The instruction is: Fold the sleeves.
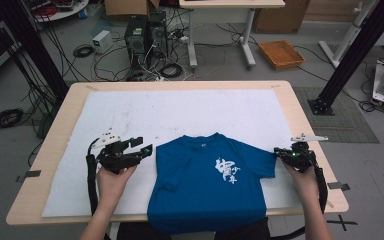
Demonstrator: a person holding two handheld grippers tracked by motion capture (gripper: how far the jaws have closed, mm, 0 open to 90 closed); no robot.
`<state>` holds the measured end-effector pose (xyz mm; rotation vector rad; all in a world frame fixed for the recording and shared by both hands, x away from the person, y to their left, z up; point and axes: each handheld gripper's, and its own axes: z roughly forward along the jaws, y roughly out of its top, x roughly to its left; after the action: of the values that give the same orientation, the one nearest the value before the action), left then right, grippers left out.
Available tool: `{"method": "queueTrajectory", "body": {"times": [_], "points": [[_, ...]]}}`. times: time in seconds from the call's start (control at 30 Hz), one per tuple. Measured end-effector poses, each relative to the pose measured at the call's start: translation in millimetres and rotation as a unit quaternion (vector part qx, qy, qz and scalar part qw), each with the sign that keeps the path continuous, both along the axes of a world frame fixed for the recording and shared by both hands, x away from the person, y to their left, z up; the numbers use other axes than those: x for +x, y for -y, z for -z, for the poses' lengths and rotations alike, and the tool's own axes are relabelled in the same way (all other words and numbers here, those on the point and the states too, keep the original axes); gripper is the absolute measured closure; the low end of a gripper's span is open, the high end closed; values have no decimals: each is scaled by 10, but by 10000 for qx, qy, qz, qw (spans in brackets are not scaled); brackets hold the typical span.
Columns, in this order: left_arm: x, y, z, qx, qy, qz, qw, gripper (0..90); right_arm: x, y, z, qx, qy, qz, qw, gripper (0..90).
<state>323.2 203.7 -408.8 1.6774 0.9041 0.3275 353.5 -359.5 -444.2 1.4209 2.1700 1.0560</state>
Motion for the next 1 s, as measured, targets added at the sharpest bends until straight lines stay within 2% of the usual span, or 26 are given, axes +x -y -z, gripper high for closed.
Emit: {"method": "queueTrajectory", "body": {"times": [0.2, 0.23, 0.47, 0.5, 0.7, 0.8, 0.9, 0.93, 1.0], "points": [[5, 18, 17, 21, -31, 5, 10000, 431, -30, 8, -92, 178, 69, 9, 9998, 893], [6, 17, 18, 26, -33, 13, 10000, 431, -42, 9, -148, 271, 98, -35, 9996, 893], [9, 22, 25, -8, -56, 31, 10000, 431, -97, -66, -350, 383, 265, -149, 9988, 893], [9, 22, 25, -14, -61, 34, 10000, 432, -118, -126, -417, 373, 340, -213, 9985, 893], [11, 31, 31, -26, -85, 54, 9999, 431, -158, -304, -542, 337, 433, -414, 9976, 893], [16, 38, 38, 0, -96, 65, 9999, 431, -203, -480, -648, 312, 556, -624, 9960, 893], [18, 54, 51, 16, -136, 88, 9999, 431, -227, -578, -693, 295, 611, -748, 9949, 893], [20, 59, 54, 31, -137, 102, 9998, 431, -251, -702, -724, 286, 623, -883, 9937, 893], [22, 71, 57, 32, -145, 123, 9998, 431, -255, -741, -729, 275, 630, -925, 9933, 893]]}}
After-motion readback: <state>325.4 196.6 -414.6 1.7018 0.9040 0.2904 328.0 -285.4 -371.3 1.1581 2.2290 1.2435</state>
